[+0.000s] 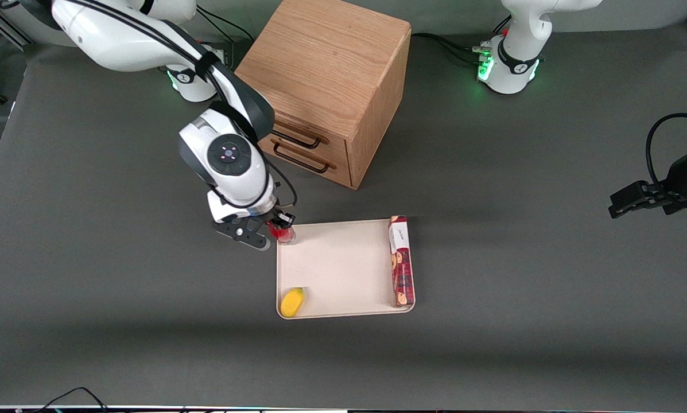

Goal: Place coke bottle on tray

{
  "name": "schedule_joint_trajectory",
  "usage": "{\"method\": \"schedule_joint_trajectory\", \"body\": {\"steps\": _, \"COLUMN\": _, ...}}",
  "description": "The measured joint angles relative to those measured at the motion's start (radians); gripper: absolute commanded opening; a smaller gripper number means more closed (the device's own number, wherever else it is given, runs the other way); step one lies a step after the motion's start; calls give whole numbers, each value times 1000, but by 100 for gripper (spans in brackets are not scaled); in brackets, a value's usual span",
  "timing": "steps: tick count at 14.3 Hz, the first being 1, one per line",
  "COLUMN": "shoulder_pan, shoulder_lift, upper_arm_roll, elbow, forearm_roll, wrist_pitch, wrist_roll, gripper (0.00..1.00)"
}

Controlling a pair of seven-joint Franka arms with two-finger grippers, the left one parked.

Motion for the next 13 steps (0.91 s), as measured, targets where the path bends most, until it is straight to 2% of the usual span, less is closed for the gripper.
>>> {"method": "schedule_joint_trajectory", "body": {"steps": 1, "shoulder_pan": 2, "shoulder_lift": 18, "upper_arm_roll": 9, "elbow": 0, "forearm_roll": -25, "wrist_pitch": 9, "wrist_roll": 28, "gripper": 0}}
{"method": "schedule_joint_trajectory", "body": {"steps": 3, "shoulder_pan": 3, "shoulder_lift": 25, "upper_arm_roll": 21, "elbow": 4, "forearm_roll": -45, "wrist_pitch": 11, "wrist_roll": 53, "gripper": 99}}
{"method": "schedule_joint_trajectory", "body": {"steps": 8, "shoulder_pan": -1, "shoulder_lift": 16, "upper_arm_roll": 33, "elbow": 58, "forearm_roll": -50, "wrist_pitch": -21, "wrist_roll": 55, "gripper": 100}}
{"method": "schedule_joint_trajectory", "body": {"steps": 10, "shoulder_pan": -2, "shoulder_lift": -25, "upper_arm_roll": 55, "elbow": 132, "forearm_roll": -54, "wrist_pitch": -143, "wrist_roll": 19, "gripper": 100}}
{"method": "schedule_joint_trajectory", "body": {"steps": 12, "shoulder_pan": -4, "shoulder_lift": -101, "upper_arm_roll": 67, "elbow": 227, "forearm_roll": -42, "wrist_pitch": -319, "wrist_roll": -117, "gripper": 100}}
{"method": "schedule_joint_trajectory", "body": {"steps": 13, "shoulder_pan": -8, "shoulder_lift": -147, "upper_arm_roll": 66, "elbow": 281, "forearm_roll": -15, "wrist_pitch": -417, "wrist_roll": -212, "gripper": 100}}
